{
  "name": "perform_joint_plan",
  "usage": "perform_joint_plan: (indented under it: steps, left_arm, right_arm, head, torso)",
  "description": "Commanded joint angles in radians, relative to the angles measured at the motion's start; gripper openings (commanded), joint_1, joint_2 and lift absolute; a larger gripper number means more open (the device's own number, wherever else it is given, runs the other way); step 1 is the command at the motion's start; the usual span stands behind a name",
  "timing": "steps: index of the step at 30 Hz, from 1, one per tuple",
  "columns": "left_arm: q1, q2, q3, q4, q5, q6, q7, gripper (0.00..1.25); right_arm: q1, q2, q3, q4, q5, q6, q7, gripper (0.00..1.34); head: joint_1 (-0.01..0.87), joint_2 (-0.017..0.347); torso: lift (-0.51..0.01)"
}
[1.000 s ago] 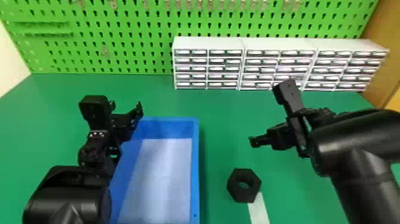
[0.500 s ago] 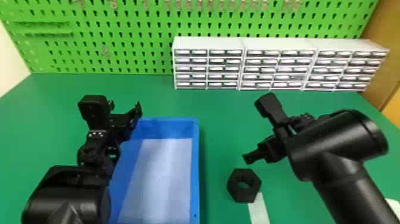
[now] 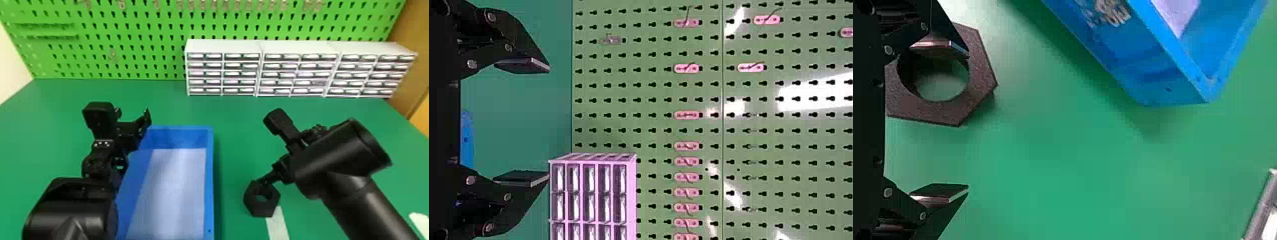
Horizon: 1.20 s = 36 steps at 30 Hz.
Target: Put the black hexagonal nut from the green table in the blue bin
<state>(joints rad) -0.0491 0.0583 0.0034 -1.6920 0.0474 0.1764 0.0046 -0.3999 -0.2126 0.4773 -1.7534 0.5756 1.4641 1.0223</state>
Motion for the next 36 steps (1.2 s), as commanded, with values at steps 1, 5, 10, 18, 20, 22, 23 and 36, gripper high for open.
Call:
perform_joint_plan:
  steps: [1,5,10,18,20,22,23,36]
  left_arm:
    - [0.0,0.0,0.0,0.0,-0.001,0.0,0.0,0.76]
    - [0.0,0.0,0.0,0.0,-0.001,0.0,0.0,0.76]
    - [0.0,0.0,-0.002,0.002,-0.001,0.0,0.0,0.76]
    - [0.0,0.0,-0.005,0.005,-0.001,0.0,0.0,0.76]
    - [0.0,0.0,-0.006,0.005,-0.001,0.0,0.0,0.76]
    - [0.0,0.0,-0.006,0.005,-0.001,0.0,0.0,0.76]
    - [0.0,0.0,-0.006,0.006,-0.001,0.0,0.0,0.76]
    - [-0.002,0.0,-0.01,0.008,0.0,0.0,0.0,0.76]
  right_arm:
    - [-0.007,0.001,0.027,0.032,0.082,0.004,0.067,1.01]
    - [-0.008,0.002,0.033,0.046,0.09,-0.002,0.084,1.01]
    - [-0.01,0.007,0.032,0.068,0.092,-0.025,0.085,1.01]
    - [-0.014,0.013,0.035,0.106,0.092,-0.053,0.085,1.01]
    - [-0.016,0.013,0.035,0.117,0.093,-0.064,0.085,1.01]
    - [-0.016,0.015,0.033,0.126,0.092,-0.076,0.085,1.01]
    - [-0.016,0.016,0.032,0.132,0.092,-0.08,0.085,1.01]
    - [-0.025,0.024,0.032,0.199,0.09,-0.116,0.084,1.0]
  head:
    - [0.686,0.051]
    - [0.686,0.051]
    - [0.686,0.051]
    - [0.686,0.051]
    - [0.686,0.051]
    - [0.686,0.051]
    - [0.686,0.051]
    - [0.686,0.051]
  torso:
    - [-0.096]
    - [-0.096]
    - [-0.096]
    - [-0.096]
    - [-0.096]
    - [-0.096]
    - [-0.096]
    - [-0.096]
